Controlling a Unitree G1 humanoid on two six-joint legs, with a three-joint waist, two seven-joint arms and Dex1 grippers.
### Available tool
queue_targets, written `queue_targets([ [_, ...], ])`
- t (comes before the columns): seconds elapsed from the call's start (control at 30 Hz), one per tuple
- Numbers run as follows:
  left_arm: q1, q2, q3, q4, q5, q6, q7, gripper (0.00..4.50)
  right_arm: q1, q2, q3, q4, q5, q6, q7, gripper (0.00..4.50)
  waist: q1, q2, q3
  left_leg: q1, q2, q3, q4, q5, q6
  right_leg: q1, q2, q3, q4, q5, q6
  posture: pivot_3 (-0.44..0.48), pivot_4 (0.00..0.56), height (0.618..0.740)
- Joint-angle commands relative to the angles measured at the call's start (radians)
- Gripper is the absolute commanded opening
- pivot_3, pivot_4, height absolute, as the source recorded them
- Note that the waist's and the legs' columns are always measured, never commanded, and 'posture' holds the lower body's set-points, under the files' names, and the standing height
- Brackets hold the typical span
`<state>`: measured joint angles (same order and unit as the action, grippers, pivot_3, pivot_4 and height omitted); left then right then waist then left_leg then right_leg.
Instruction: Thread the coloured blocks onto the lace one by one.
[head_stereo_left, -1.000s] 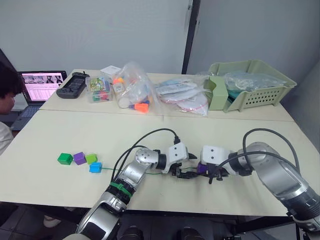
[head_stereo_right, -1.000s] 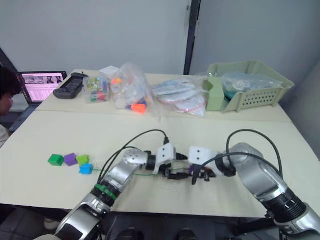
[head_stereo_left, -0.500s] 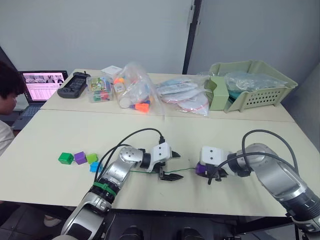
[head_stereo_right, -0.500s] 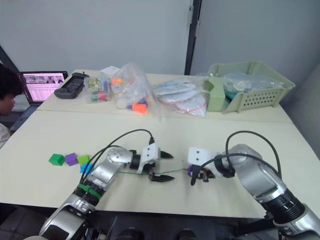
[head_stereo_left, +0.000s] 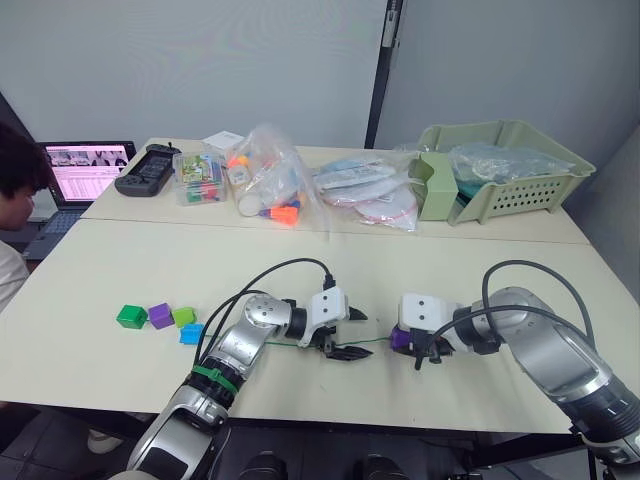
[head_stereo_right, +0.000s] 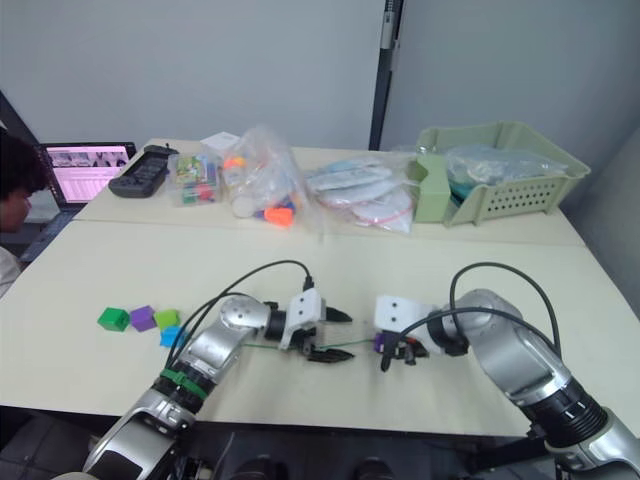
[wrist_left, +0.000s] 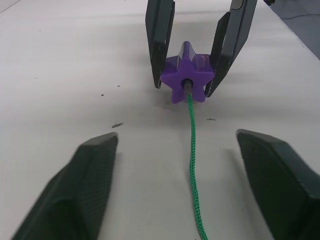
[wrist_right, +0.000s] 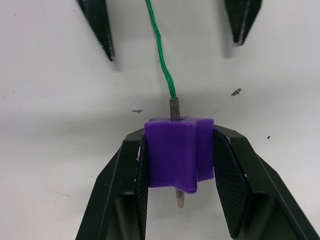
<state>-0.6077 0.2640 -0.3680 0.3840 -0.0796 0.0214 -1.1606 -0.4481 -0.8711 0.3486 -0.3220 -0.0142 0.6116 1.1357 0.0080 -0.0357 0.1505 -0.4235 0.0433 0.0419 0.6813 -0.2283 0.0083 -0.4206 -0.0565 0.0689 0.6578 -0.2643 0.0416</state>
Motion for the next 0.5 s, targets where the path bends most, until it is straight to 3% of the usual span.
queue_targets([
  [0.03, -0.009, 0.004, 0.003, -0.012, -0.011, -0.011, -0.025, 2.42, -0.003, -0.001, -0.014, -0.023, 0.008, -0.008, -0.004, 1.30, 0.000, 0.000, 0.000, 0.000, 0.000, 0.000, 0.000, 0.000, 0.000, 0.000, 0.000, 0.000, 0.000, 0.000, 0.000, 0.000, 0.150, 0.732],
  [0.27, -0.009, 0.001, -0.001, -0.007, -0.003, -0.006, -0.034, 0.07, -0.003, 0.000, -0.014, -0.025, 0.008, -0.009, -0.008, 1.30, 0.000, 0.000, 0.000, 0.000, 0.000, 0.000, 0.000, 0.000, 0.000, 0.000, 0.000, 0.000, 0.000, 0.000, 0.000, 0.000, 0.150, 0.732],
  [0.5, -0.025, -0.041, -0.007, 0.006, -0.004, -0.011, -0.025, 0.00, -0.004, 0.001, -0.010, -0.031, 0.009, -0.004, -0.007, 1.30, 0.001, 0.000, 0.000, 0.000, 0.000, 0.000, 0.000, 0.000, 0.000, 0.000, 0.000, 0.000, 0.000, 0.000, 0.000, 0.000, 0.150, 0.732],
])
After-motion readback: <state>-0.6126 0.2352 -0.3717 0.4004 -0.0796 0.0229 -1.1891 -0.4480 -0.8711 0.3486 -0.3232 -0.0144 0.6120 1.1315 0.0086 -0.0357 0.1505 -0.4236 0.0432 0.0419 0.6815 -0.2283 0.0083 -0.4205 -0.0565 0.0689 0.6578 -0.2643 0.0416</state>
